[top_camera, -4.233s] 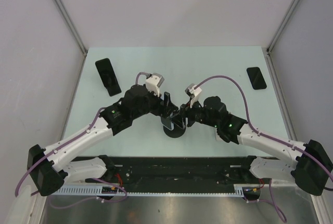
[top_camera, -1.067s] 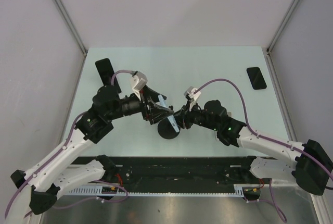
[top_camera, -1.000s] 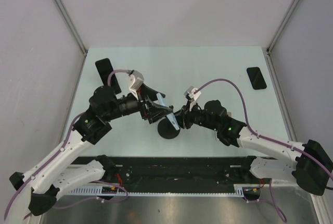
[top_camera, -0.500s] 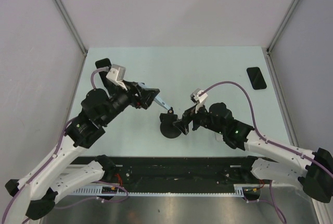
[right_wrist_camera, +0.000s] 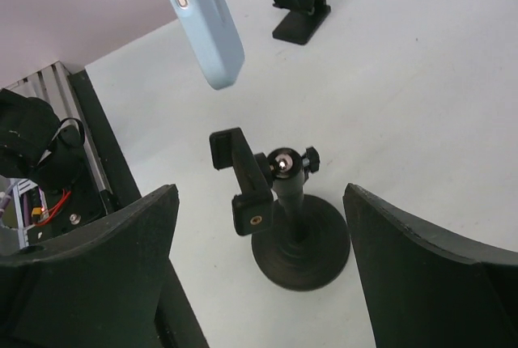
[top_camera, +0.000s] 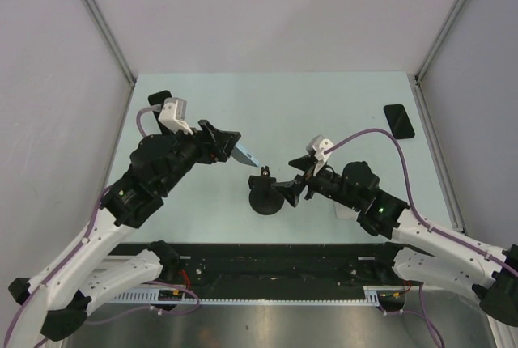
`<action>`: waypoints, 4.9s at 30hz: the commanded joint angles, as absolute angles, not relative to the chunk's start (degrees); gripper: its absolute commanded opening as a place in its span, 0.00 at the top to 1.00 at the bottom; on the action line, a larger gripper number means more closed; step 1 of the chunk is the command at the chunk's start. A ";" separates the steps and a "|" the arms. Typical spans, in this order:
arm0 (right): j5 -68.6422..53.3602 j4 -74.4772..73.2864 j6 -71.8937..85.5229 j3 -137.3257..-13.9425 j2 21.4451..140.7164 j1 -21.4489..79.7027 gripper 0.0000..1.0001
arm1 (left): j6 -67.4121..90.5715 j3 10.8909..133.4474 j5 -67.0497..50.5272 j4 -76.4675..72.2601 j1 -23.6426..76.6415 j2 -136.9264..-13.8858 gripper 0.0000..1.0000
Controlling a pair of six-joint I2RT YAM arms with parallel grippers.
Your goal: Remove the phone from the phone stand
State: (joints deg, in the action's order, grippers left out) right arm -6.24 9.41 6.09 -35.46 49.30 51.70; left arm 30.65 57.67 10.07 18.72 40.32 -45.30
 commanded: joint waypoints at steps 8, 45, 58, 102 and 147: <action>-9.49 23.11 0.18 -40.16 58.36 52.47 0.13 | 40.60 62.14 7.38 14.41 39.99 -47.55 1.00; -13.53 30.32 -1.23 -42.80 59.15 50.89 0.48 | 51.33 58.97 2.73 5.27 39.81 -49.39 1.00; -14.50 26.19 -0.45 -43.59 56.69 50.71 1.00 | 48.96 60.91 1.23 5.19 39.29 -51.15 0.53; -28.12 -1.06 25.05 -62.57 94.12 -13.27 1.00 | -5.27 49.22 26.10 -12.48 35.68 -48.34 0.00; -10.47 -18.63 2.22 -78.13 108.02 -13.10 0.00 | -5.10 47.81 25.05 -14.15 34.45 -50.27 0.00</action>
State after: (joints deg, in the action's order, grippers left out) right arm -18.92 -16.12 9.78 -74.19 111.42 -17.04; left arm -3.07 47.92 25.71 -11.57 34.83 -50.26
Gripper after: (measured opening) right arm 0.994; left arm 0.996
